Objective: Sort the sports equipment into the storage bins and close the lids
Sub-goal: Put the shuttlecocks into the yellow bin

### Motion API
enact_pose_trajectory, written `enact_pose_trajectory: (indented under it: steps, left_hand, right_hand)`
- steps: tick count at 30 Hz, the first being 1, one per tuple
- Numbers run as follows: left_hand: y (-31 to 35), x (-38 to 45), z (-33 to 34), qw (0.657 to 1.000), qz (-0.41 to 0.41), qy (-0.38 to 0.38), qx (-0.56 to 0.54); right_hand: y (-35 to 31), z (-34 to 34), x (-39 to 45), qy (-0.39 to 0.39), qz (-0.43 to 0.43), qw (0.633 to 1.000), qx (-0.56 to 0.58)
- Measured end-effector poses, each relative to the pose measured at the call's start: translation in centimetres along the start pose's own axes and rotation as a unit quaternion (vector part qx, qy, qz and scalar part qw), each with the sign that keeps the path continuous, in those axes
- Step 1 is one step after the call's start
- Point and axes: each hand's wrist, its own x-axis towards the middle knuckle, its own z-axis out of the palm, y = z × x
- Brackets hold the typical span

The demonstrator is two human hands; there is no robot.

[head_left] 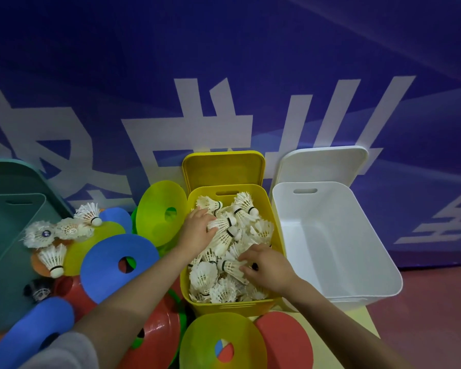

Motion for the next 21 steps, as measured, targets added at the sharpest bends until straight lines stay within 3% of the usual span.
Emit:
enact_pose_trajectory:
  steps: [7,10,15,21]
  left_hand:
    - [-0.1,0.1,-0.5,0.991,0.044,-0.003,0.127]
    - [-0.7,-0.5,-1.6,0.996,0.073,-0.006,0.056]
    - [-2.7,-3.6,-3.8,0.990,0.097,0.067,-0.079]
    - [-7.4,-8.0,-6.5,0.980,0.049,0.117,-0.155]
  right_hand:
    - [-0.3,-0.1,-0.2,0.019,0.026,0.999,0.004]
    - [-0.6,-0.4,-0.4,0.029,0.042,0.998,0.023]
    - [-1.7,-1.2,-0.1,0.092,0.058,0.990,0.089]
    - [-8.2,-0.5,3.5,0.140,0.012,0.973,0.181]
